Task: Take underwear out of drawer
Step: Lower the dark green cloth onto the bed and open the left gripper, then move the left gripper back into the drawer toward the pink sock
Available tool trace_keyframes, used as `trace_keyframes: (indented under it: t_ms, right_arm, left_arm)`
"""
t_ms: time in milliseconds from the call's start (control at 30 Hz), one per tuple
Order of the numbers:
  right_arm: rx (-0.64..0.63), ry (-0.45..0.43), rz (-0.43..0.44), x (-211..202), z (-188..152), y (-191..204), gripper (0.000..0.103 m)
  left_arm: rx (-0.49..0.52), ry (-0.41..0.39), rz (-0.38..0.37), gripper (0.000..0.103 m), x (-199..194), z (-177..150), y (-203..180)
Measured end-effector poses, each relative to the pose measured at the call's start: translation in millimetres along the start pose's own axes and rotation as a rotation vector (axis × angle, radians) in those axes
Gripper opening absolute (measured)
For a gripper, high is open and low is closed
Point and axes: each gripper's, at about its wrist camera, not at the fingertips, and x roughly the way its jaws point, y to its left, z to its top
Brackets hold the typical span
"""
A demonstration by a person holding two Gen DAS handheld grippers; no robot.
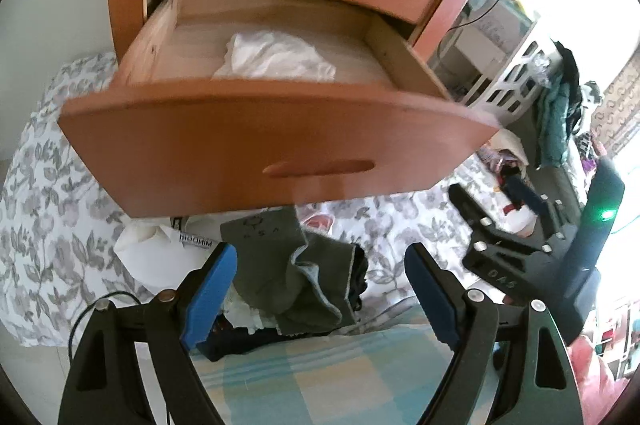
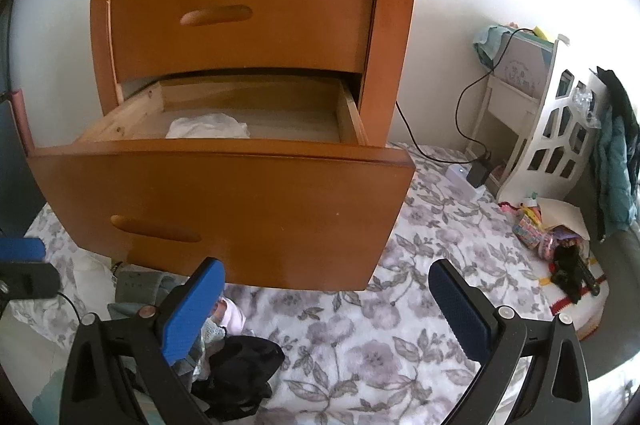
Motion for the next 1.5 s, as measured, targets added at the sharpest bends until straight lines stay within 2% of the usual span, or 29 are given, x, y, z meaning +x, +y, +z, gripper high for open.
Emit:
trace_keyframes:
  t_ms: [100,233,367,500,867,933,1167,1333,1500]
  right_arm:
    - [0.000,0.001,0.000,0,0,0,0.103]
    - [0.001,0.005,-0.001,-1,0,1,0.103]
    - [0.003,0.013,-0.006,1,1,1,0.103]
    - [0.001,0.016,-0.009,2,1,1,0.103]
    - [0.002,0.023,-0.010,3,0,1,0.103]
    - [0.006,0.027,-0.009,3,0,0,0.103]
    - [0.013,0.036,-0.006,7,0,-2,0.103]
    - [0.019,0.045,-0.002,9,0,-4,0.103]
    - [0.024,0.055,0.000,12,0,-5,0.103]
  left_arm:
    - [0.018,-0.043,-0.020,0.087,-15,5,-3]
    - [0.035,-0.128,-0.020,0.095,-39,18,-4]
    - [0.001,-0.196,-0.012,0.100,-51,26,4]
    - [-0.028,-0.251,0.023,0.101,-52,31,13]
    - [-0.035,-0.373,0.010,0.101,-65,55,17]
    - [-0.027,-0.380,0.008,0.101,-66,61,16]
    - [-0.068,-0.330,-0.076,0.101,-61,86,21]
    - [-0.014,-0.385,0.021,0.101,-65,105,15]
    - [-0.005,-0.359,0.060,0.101,-59,127,15]
